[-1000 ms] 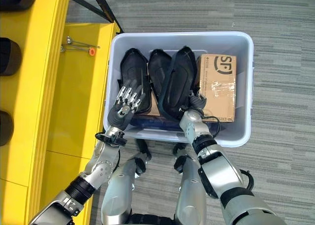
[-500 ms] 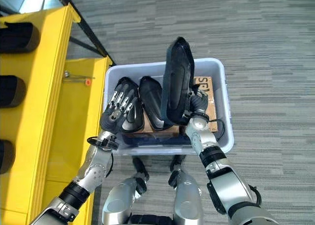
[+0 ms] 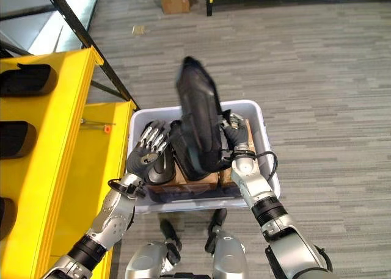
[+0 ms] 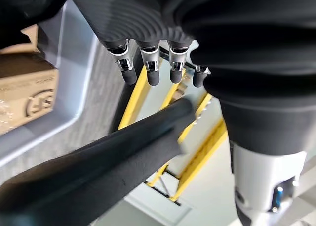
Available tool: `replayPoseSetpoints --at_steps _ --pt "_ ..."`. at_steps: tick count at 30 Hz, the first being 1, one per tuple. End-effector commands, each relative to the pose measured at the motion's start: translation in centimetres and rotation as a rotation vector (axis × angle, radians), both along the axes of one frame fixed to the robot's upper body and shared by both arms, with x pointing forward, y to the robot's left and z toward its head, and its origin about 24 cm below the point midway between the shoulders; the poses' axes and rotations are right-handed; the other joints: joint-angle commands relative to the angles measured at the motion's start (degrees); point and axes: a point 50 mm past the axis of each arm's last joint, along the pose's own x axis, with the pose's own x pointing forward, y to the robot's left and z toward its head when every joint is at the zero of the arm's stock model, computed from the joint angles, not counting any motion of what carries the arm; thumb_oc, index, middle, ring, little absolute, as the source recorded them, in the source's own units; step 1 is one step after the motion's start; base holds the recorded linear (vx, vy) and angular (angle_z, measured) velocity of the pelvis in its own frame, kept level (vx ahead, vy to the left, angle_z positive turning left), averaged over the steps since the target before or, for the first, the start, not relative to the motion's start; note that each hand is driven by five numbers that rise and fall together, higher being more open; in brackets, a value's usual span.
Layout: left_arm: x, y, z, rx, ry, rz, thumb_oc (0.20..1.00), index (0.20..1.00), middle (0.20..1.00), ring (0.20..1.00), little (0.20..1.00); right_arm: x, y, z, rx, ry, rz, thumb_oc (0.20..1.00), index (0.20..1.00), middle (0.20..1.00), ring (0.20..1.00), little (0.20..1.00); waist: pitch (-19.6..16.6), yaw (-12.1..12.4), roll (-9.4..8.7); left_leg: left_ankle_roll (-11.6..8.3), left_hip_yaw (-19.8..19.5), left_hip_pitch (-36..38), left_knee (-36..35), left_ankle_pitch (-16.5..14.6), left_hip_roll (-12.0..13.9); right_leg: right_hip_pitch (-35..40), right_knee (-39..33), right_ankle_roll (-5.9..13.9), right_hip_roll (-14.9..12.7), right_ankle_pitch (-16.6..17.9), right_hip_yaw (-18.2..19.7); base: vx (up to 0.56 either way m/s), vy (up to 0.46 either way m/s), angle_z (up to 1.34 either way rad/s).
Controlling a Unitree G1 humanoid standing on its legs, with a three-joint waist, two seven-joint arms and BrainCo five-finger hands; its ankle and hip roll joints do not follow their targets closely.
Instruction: Move parts from the plastic box to the shelf.
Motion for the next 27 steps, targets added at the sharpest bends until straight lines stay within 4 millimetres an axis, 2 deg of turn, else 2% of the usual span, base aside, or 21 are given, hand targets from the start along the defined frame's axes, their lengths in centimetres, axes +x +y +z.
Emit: replayPoseSetpoints --at_steps 1,9,11,12,13,20,23,27 --pt "-0.6 -0.3 -0.6 0.074 0.046 0.002 1.000 1.000 1.000 1.000 1.000 -0.2 1.6 2.9 -0.101 -0.169 0.031 0.200 0.200 0.200 0.200 0.200 -3.5 0.5 -2.33 -2.85 -1.5 -0.3 1.6 1.1 1.8 3.4 -0.8 6.96 -4.7 -0.4 2.5 0.00 0.000 0.00" --pt "-1.0 0.5 -1.0 0.255 0.098 0.072 1.000 1.000 1.000 1.000 1.000 -0.7 0.8 3.1 -0.389 -0.301 -0.070 0.200 0.200 0.200 0.200 0.200 -5.8 1.2 -2.14 -2.51 -1.5 1.2 1.3 0.6 1.3 5.3 -1.9 7.29 -4.7 -0.3 1.4 0.00 0.000 0.00" --pt "-0.9 0.6 -0.7 0.288 0.099 0.075 1.000 1.000 1.000 1.000 1.000 -1.0 1.0 4.0 -0.589 -0.436 -0.098 0.200 0.200 0.200 0.200 0.200 -6.3 1.4 -2.09 -2.42 -1.7 1.4 1.1 0.4 1.2 5.6 -2.2 7.48 -4.7 -0.4 1.2 0.04 0.000 0.00" --pt "-1.0 0.6 -0.5 0.266 0.102 0.063 1.000 1.000 1.000 1.000 1.000 -1.1 0.9 4.3 -0.643 -0.473 -0.115 0.200 0.200 0.200 0.200 0.200 -6.5 1.5 -2.08 -2.38 -1.7 1.5 1.1 0.4 1.2 5.8 -2.2 7.57 -4.7 -0.3 1.0 0.04 0.000 0.05" --pt "-1.1 0.4 -0.1 0.168 0.133 0.026 1.000 1.000 1.000 1.000 1.000 -1.3 0.5 5.0 -0.695 -0.517 -0.162 0.200 0.200 0.200 0.200 0.200 -6.8 1.8 -1.94 -2.44 -1.7 1.6 0.9 0.4 1.2 6.0 -2.4 7.75 -4.7 -0.3 0.7 0.04 0.000 0.07" --pt "-1.7 -0.3 0.9 0.011 0.199 -0.028 1.000 1.000 1.000 1.000 1.000 -1.9 -0.2 6.3 -0.804 -0.661 -0.250 0.200 0.200 0.200 0.200 0.200 -6.9 2.2 -1.90 -2.31 -1.8 1.8 0.6 0.2 1.0 6.3 -2.6 7.92 -4.4 -0.5 -0.2 0.00 0.000 0.01" --pt "-1.6 -0.3 0.9 0.065 0.219 0.001 1.000 1.000 1.000 1.000 1.000 -2.0 -0.1 6.4 -0.789 -0.674 -0.245 0.200 0.200 0.200 0.200 0.200 -6.9 2.3 -1.93 -2.39 -1.9 1.7 0.8 0.3 1.2 6.4 -2.4 7.87 -4.4 -0.7 -0.4 0.00 0.000 0.00" --pt "-1.6 -0.8 1.6 0.026 0.245 -0.032 1.000 1.000 1.000 1.000 1.000 -2.2 -0.4 7.0 -0.762 -0.721 -0.293 0.200 0.200 0.200 0.200 0.200 -6.3 2.5 -1.58 -2.26 -2.1 1.2 1.0 0.2 1.2 6.1 -2.1 7.83 -4.5 -0.8 -0.7 0.00 0.000 0.00"
